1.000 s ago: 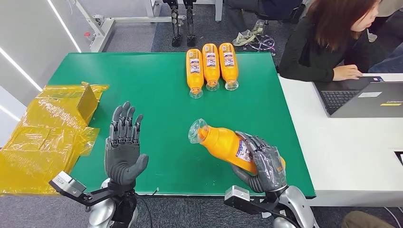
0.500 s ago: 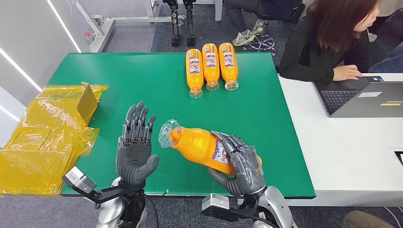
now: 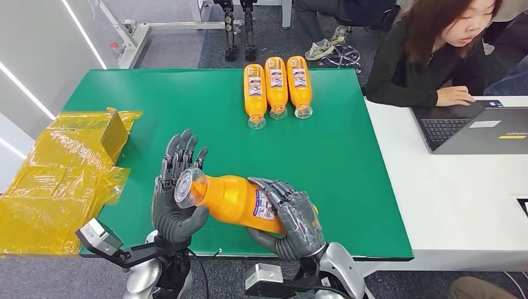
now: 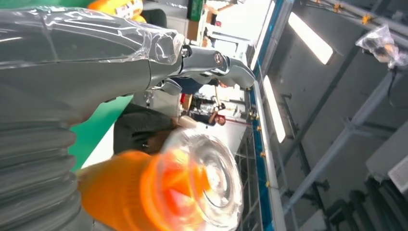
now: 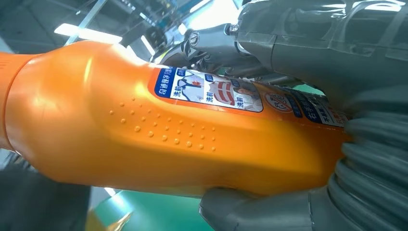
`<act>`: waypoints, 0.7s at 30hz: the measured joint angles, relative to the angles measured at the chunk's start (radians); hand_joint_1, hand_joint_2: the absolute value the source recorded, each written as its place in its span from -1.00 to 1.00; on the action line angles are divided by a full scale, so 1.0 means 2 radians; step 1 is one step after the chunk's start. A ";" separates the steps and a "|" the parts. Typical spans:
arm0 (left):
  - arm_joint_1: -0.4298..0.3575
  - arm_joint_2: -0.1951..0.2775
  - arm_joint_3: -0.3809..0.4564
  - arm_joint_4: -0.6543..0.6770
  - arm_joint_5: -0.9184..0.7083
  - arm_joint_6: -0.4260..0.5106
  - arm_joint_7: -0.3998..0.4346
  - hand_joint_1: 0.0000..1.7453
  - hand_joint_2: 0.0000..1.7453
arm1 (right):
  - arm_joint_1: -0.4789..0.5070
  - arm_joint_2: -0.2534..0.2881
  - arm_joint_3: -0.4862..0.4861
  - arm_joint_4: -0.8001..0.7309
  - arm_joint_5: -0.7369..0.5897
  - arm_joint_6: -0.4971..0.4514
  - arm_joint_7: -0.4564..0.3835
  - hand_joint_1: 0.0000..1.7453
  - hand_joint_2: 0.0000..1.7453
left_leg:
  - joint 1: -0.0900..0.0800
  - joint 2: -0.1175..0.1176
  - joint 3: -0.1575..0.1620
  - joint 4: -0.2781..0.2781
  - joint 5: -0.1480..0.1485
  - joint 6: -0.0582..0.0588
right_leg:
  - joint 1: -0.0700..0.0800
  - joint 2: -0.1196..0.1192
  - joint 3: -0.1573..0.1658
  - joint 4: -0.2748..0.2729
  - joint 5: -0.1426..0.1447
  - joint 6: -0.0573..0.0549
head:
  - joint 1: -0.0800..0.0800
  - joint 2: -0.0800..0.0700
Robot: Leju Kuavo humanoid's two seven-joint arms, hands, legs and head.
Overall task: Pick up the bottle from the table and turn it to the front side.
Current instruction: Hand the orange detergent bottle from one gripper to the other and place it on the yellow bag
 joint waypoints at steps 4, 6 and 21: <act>-0.003 0.001 -0.003 -0.006 0.001 0.001 0.003 -1.00 1.00 | 0.000 0.009 0.019 0.016 -0.013 -0.001 -0.002 1.00 1.00 | 0.000 0.000 0.000 0.000 0.000 0.000 | 0.000 0.000 0.000 0.000 0.000 0.000 | 0.000 0.000; -0.003 0.002 -0.005 -0.009 0.002 0.001 0.005 -1.00 1.00 | -0.001 0.013 0.024 0.021 -0.017 -0.001 0.000 1.00 1.00 | 0.000 0.000 0.000 0.000 0.000 0.000 | 0.000 0.000 0.000 0.000 0.000 0.000 | 0.000 0.000; -0.011 0.005 -0.016 -0.010 0.005 0.003 0.007 -1.00 1.00 | -0.001 0.036 0.032 0.029 -0.013 0.001 0.006 1.00 1.00 | 0.000 0.000 0.000 0.000 0.000 0.000 | 0.000 0.000 0.000 0.000 0.000 0.000 | 0.000 0.000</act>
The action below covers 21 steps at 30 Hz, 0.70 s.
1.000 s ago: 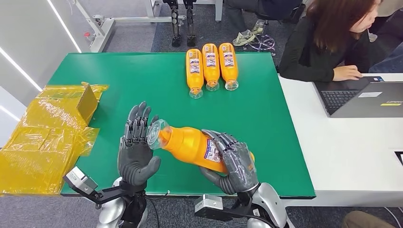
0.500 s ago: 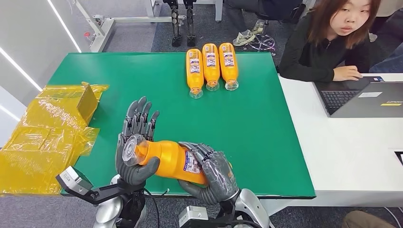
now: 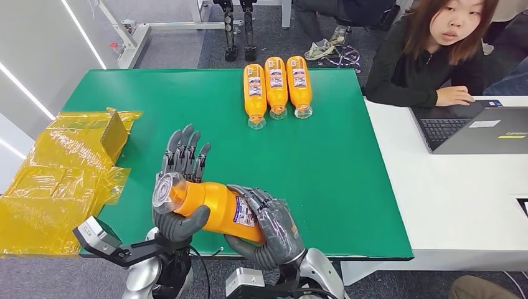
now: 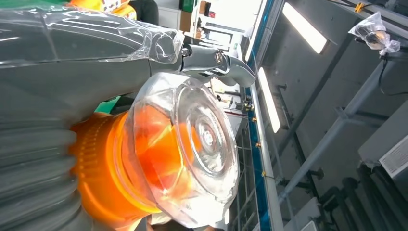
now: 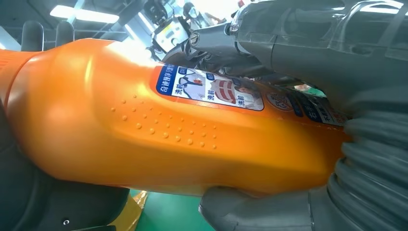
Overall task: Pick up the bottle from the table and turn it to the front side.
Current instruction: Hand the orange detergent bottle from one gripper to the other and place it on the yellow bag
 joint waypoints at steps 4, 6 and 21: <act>-0.002 0.000 -0.001 0.000 0.001 -0.001 0.000 -1.00 1.00 | 0.000 0.002 -0.001 -0.002 0.001 0.000 0.002 1.00 1.00 | 0.000 0.000 0.000 0.000 0.000 0.000 | 0.000 0.000 0.000 0.000 0.000 0.000 | 0.000 0.000; -0.004 0.000 -0.002 0.000 0.002 -0.002 0.000 -1.00 1.00 | 0.000 0.003 -0.002 -0.006 0.002 -0.001 0.003 1.00 1.00 | 0.000 0.000 0.000 0.000 0.000 0.000 | 0.000 0.000 0.000 0.000 0.000 0.000 | 0.000 0.000; -0.008 -0.001 -0.013 0.000 -0.013 -0.005 -0.003 1.00 1.00 | -0.005 0.010 -0.008 -0.023 0.001 -0.004 0.000 1.00 1.00 | 0.000 0.000 0.000 0.000 0.000 0.000 | 0.000 0.000 0.000 0.000 0.000 0.000 | 0.000 0.000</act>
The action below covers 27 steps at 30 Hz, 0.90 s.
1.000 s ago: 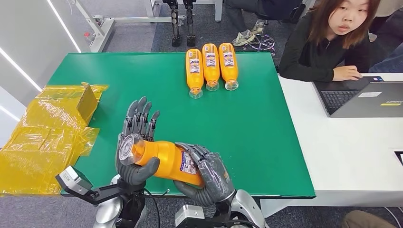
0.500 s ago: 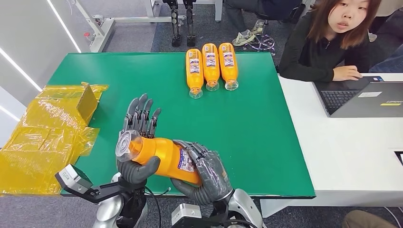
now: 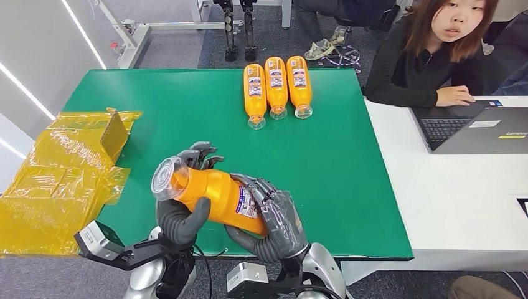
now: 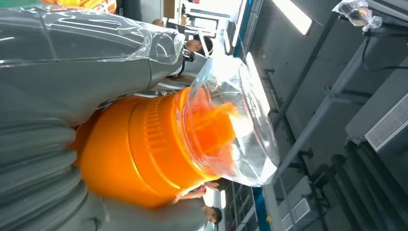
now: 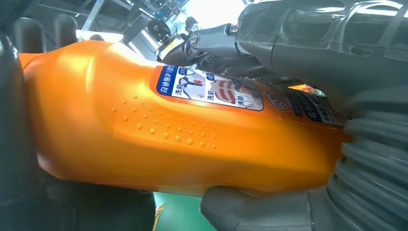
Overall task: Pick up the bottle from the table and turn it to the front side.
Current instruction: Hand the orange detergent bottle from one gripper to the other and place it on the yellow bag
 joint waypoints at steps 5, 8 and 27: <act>0.000 -0.001 -0.001 0.000 0.000 0.000 0.000 0.98 1.00 | 0.001 0.000 -0.001 0.001 -0.001 0.000 0.000 1.00 1.00 | 0.000 0.000 0.000 0.000 0.000 0.000 | 0.000 0.000 0.000 0.000 0.000 0.000 | 0.000 0.000; 0.000 -0.001 -0.001 0.000 0.000 0.001 0.000 0.95 1.00 | 0.003 0.000 -0.001 0.001 -0.001 0.000 0.000 1.00 1.00 | 0.000 0.000 0.000 0.000 0.000 0.000 | 0.000 0.000 0.000 0.000 0.000 0.000 | 0.000 0.000; 0.001 0.000 0.000 -0.001 -0.004 0.008 0.004 0.92 1.00 | 0.004 0.000 -0.001 0.017 -0.013 -0.005 -0.015 -1.00 1.00 | 0.000 0.000 0.000 0.000 0.000 0.000 | 0.000 0.000 0.000 0.000 0.000 0.000 | 0.000 0.000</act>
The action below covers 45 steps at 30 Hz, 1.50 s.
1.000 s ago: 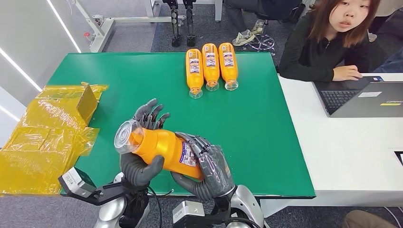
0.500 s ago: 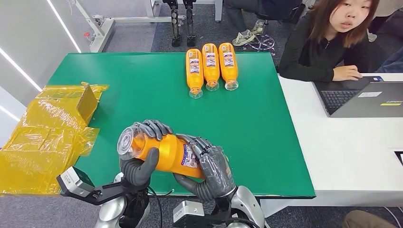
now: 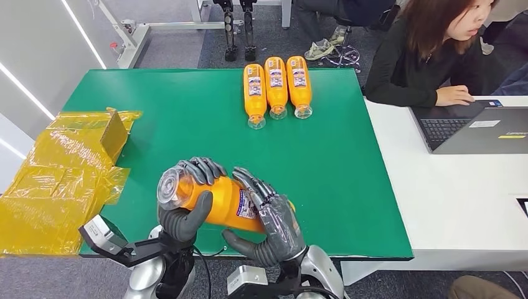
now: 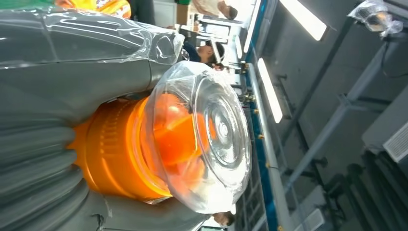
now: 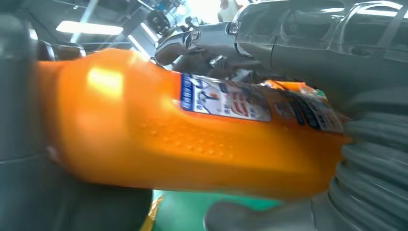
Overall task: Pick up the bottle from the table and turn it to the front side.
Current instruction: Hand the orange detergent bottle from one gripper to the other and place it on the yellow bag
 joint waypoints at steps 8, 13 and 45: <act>0.000 0.001 0.000 0.000 0.000 0.002 0.000 0.86 1.00 | 0.001 0.000 0.003 0.004 -0.005 -0.012 -0.009 -1.00 1.00 | 0.000 0.000 0.000 0.000 0.000 0.000 | 0.000 0.000 0.000 0.000 0.000 0.000 | 0.000 0.000; 0.000 0.001 0.000 0.000 -0.007 0.007 -0.002 0.84 1.00 | 0.002 0.000 0.004 0.008 -0.005 -0.014 -0.009 -1.00 1.00 | 0.000 0.000 0.000 0.000 0.000 0.000 | 0.000 0.000 0.000 0.000 0.000 0.000 | 0.000 0.000; -0.072 0.037 0.052 0.108 -0.215 0.179 0.005 0.84 1.00 | 0.006 0.000 0.008 0.010 0.003 -0.020 -0.007 -1.00 1.00 | 0.000 0.000 0.000 0.000 0.000 0.000 | 0.000 0.000 0.000 0.000 0.000 0.000 | 0.000 0.000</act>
